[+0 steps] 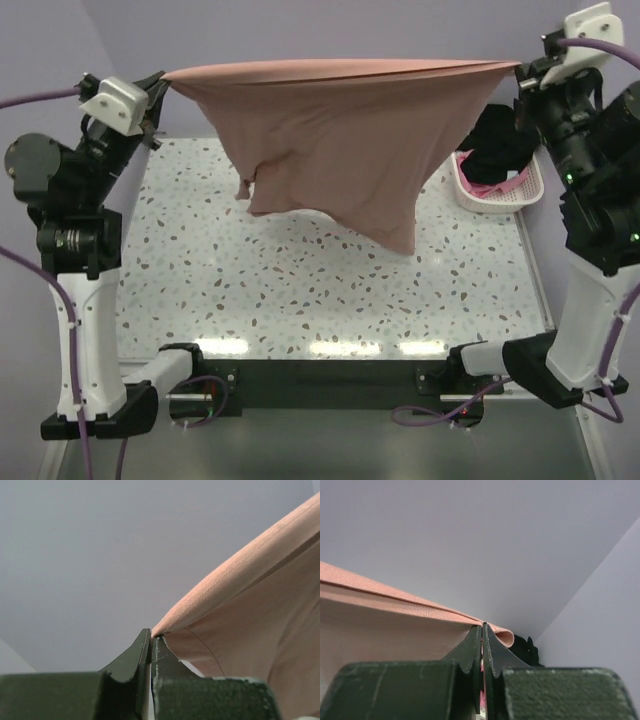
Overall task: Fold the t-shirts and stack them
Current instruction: Flatten the tshirt out
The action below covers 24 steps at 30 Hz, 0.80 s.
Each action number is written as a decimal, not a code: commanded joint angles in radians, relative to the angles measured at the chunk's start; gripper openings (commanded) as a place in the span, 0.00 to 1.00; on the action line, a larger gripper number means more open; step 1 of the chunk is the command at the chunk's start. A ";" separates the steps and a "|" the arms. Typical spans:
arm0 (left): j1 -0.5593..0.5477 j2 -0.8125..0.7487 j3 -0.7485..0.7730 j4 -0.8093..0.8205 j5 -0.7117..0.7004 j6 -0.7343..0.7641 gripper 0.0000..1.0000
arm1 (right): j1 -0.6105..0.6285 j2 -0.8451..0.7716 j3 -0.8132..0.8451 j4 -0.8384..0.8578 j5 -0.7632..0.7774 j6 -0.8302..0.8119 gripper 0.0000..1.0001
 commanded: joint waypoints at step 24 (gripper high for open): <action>0.024 0.062 -0.035 0.008 -0.219 0.065 0.00 | -0.018 -0.238 -0.567 0.328 -0.026 -0.012 0.00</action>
